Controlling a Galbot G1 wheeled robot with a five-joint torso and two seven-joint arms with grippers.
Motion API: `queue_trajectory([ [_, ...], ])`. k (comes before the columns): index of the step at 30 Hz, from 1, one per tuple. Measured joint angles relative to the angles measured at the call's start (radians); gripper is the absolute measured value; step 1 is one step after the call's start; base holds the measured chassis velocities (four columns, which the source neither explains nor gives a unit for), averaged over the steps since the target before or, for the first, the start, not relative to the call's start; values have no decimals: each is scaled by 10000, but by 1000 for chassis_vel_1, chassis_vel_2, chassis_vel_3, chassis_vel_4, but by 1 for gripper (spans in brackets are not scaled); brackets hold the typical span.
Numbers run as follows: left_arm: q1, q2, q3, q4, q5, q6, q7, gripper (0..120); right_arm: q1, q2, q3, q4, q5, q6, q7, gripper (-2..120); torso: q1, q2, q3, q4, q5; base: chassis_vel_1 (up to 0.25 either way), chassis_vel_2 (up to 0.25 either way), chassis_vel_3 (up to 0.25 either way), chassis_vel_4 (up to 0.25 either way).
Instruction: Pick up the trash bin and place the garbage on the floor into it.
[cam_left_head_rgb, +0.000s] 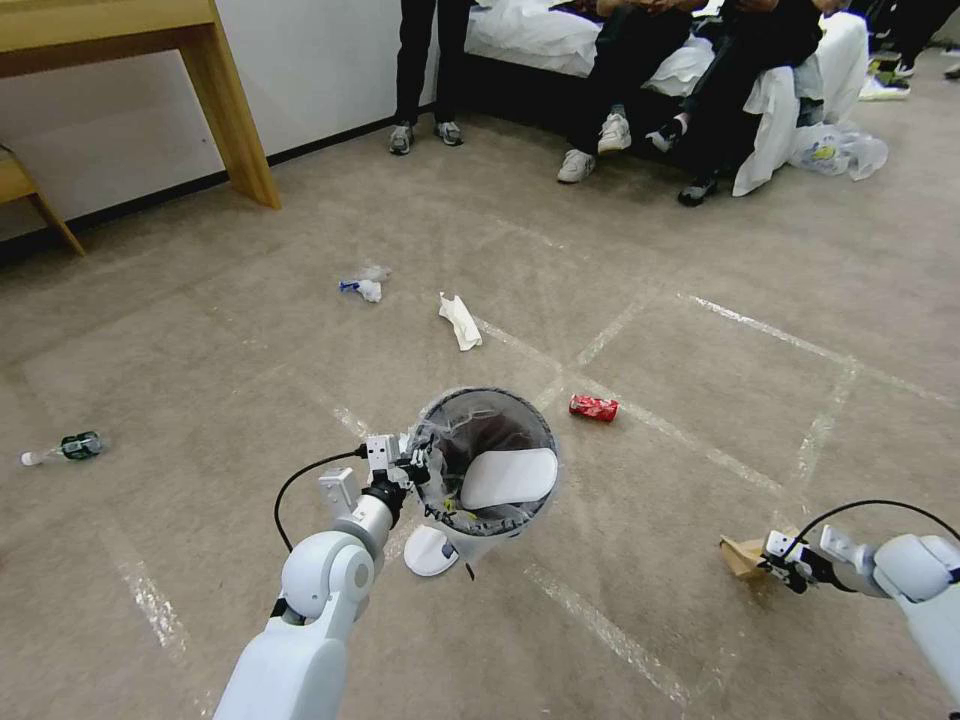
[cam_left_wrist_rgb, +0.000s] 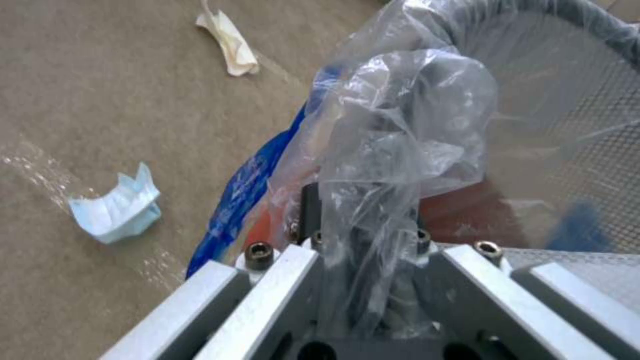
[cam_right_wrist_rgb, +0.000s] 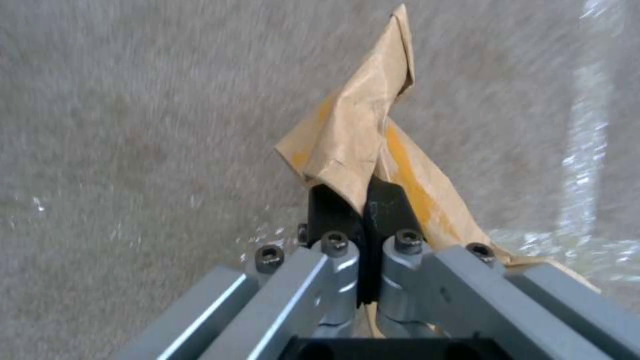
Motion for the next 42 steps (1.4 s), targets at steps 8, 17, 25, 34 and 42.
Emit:
queue_trajectory([
  [8, 135, 261, 213, -134, 107, 62, 85, 1, -1088, -190, 1028, 2293, 1057, -143, 76, 0, -1, 0, 0, -2, -2, 0, 0, 0, 0],
  [17, 630, 513, 132, -535, 344, 65, 162, 1, -1561, -81, 1495, 4368, 2605, -408, 211, 0, 0, 0, 0, 1, -2, 0, 0, 0, 0],
  [25, 702, 691, 160, -568, 375, 24, 168, 1, -2009, 375, 1837, 6238, 3950, -672, 646, 0, 0, 0, 0, 1, -2, 0, 0, 0, 0],
  [34, 664, 761, 135, -437, 369, -14, 166, 1, -2620, 443, 2299, 8108, 5148, -1182, 1038, 0, 0, 0, 0, 0, -3, 0, 0, 0, 0],
  [42, 572, 681, 253, -221, 436, -61, 221, 1, -2812, 289, 2469, 9332, 6526, -1548, 1354, 0, 0, 1, 0, 0, -2, 0, 0, 0, 0],
])
